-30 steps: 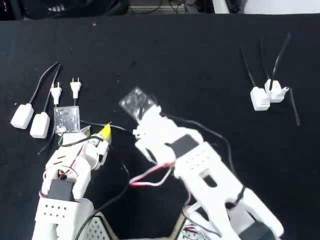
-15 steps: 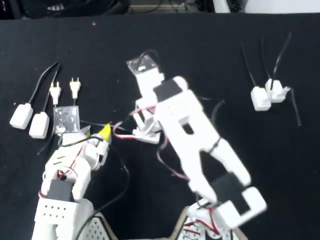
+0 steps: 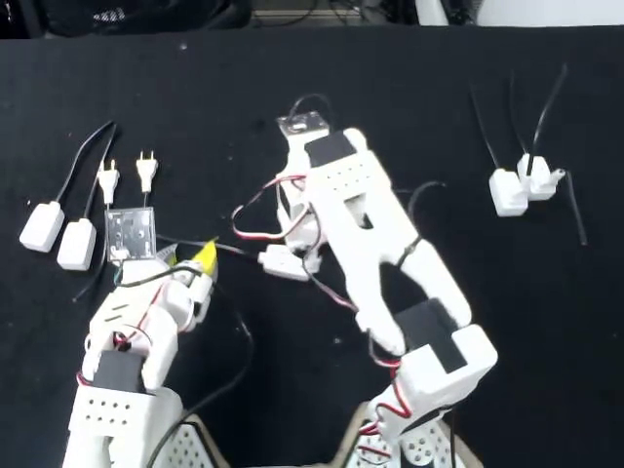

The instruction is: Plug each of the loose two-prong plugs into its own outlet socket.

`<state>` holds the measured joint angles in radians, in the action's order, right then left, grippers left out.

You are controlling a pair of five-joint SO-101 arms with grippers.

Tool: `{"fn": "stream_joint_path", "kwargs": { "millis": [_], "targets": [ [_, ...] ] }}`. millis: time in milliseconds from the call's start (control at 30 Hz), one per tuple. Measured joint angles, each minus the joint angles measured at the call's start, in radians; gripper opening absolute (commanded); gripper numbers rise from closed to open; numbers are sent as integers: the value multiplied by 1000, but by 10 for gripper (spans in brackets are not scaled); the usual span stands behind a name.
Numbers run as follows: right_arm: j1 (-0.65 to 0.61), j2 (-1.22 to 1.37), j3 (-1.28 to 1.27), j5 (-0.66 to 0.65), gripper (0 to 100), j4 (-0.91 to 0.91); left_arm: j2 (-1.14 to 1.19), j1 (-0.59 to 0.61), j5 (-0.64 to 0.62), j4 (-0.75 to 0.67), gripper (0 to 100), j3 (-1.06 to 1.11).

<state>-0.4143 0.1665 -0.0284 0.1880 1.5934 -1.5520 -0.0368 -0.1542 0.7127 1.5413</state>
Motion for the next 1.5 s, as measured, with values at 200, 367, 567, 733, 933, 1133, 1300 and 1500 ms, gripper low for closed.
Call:
{"fn": "stream_joint_path", "kwargs": {
  "millis": [200, 367, 567, 733, 933, 1133, 1300, 1500],
  "targets": [
    [0, 2, 3, 26, 10, 0, 0, 0, 0, -6, 188, 0],
    [0, 69, 64, 61, 10, 14, 0, 0, 0, -6, 188, 0],
    [-3, 157, 212, 81, 10, 101, 0, 0, 0, -6, 188, 0],
    [-20, 222, 281, 97, 11, 135, 0, 0, 0, -6, 188, 0],
    [-21, 256, 299, 127, 11, 135, 0, 0, 0, -6, 188, 0],
    [-21, 256, 304, 141, 11, 135, 0, 0, 0, -6, 188, 0],
    [-21, 256, 304, 141, 11, 135, 0, 0, 0, -6, 188, 0],
    [-21, 256, 304, 152, 11, 135, 0, 0, 0, -6, 188, 0]
  ]
}}
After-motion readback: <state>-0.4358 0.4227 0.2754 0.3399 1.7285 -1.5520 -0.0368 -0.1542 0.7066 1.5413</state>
